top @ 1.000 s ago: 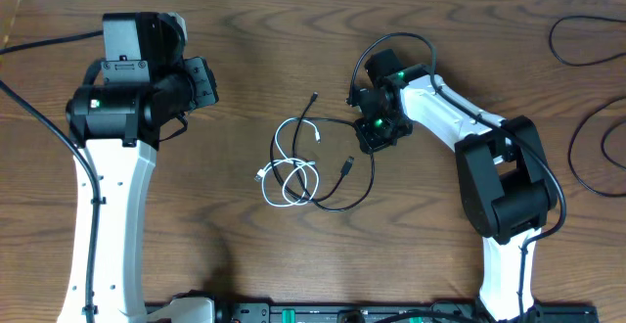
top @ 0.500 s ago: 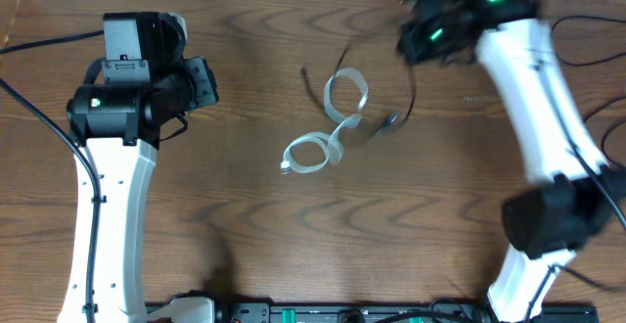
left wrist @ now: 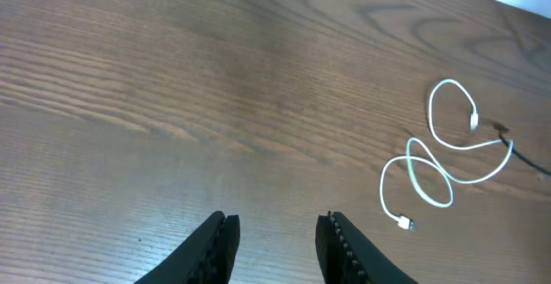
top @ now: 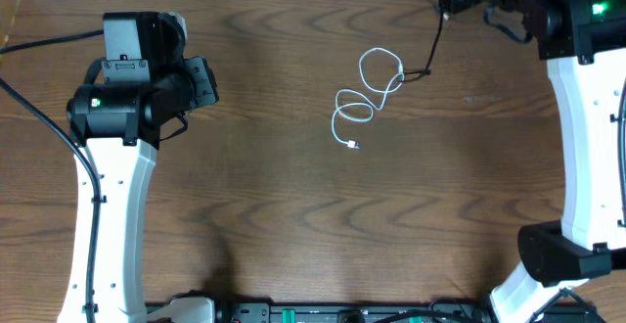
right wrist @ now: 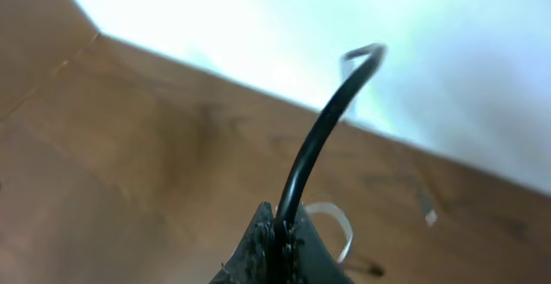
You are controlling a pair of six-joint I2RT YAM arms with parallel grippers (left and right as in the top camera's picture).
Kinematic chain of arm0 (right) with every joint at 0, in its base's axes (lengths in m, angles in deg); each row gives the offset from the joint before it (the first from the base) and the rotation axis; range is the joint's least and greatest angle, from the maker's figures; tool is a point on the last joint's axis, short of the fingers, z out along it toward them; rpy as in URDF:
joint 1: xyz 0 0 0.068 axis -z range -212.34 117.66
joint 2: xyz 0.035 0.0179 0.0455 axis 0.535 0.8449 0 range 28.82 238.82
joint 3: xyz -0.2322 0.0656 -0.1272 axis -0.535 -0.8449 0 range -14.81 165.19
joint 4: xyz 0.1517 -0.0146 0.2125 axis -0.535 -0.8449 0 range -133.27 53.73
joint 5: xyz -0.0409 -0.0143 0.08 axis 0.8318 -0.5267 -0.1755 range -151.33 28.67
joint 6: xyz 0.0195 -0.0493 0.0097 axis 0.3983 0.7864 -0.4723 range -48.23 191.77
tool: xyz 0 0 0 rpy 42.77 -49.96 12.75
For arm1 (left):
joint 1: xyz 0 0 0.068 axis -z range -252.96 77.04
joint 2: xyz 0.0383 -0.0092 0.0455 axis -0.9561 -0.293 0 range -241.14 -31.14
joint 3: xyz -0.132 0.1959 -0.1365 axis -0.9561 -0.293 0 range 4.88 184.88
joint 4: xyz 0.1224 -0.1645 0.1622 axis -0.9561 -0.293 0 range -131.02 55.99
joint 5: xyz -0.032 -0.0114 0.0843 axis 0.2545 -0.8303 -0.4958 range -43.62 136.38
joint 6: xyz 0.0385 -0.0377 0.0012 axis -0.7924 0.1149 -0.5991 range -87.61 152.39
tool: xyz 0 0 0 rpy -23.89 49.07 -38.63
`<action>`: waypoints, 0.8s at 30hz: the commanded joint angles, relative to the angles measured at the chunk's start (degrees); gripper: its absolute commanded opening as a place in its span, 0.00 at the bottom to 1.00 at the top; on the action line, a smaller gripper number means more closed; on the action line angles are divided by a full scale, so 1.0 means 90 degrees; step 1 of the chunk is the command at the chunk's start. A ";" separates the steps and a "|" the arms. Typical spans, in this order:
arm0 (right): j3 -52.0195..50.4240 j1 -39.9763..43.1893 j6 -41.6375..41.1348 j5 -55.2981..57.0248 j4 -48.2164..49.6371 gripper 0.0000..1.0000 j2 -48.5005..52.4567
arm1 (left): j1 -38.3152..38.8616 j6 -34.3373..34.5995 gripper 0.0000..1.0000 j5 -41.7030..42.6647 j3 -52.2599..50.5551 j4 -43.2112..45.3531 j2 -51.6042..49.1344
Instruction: Untangle cables
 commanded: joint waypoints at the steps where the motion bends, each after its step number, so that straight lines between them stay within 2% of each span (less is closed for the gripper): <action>1: 0.0498 0.0041 -0.0090 0.0413 0.0236 0.01 -0.0027 | -0.0010 -0.0032 0.36 -0.0034 -0.0002 -0.0017 -0.0051; 7: 0.1236 0.0151 -0.0104 0.0432 0.0636 0.01 -0.0165 | -0.0010 -0.0032 0.36 -0.0034 -0.0002 -0.0015 -0.0051; 11: 0.1515 0.0153 -0.0447 0.0571 0.1086 0.01 -0.0376 | -0.0010 -0.0032 0.36 -0.0032 -0.0002 -0.0015 -0.0083; 17: 0.1549 0.0158 -0.1078 0.1372 0.1630 0.01 -0.0767 | -0.0005 -0.0032 0.36 -0.0012 -0.0002 -0.0017 -0.0182; 24: 0.1540 0.0204 -0.1086 0.2628 0.1314 0.01 -0.0770 | 0.0002 -0.0032 0.36 -0.0012 -0.0002 -0.0019 -0.0272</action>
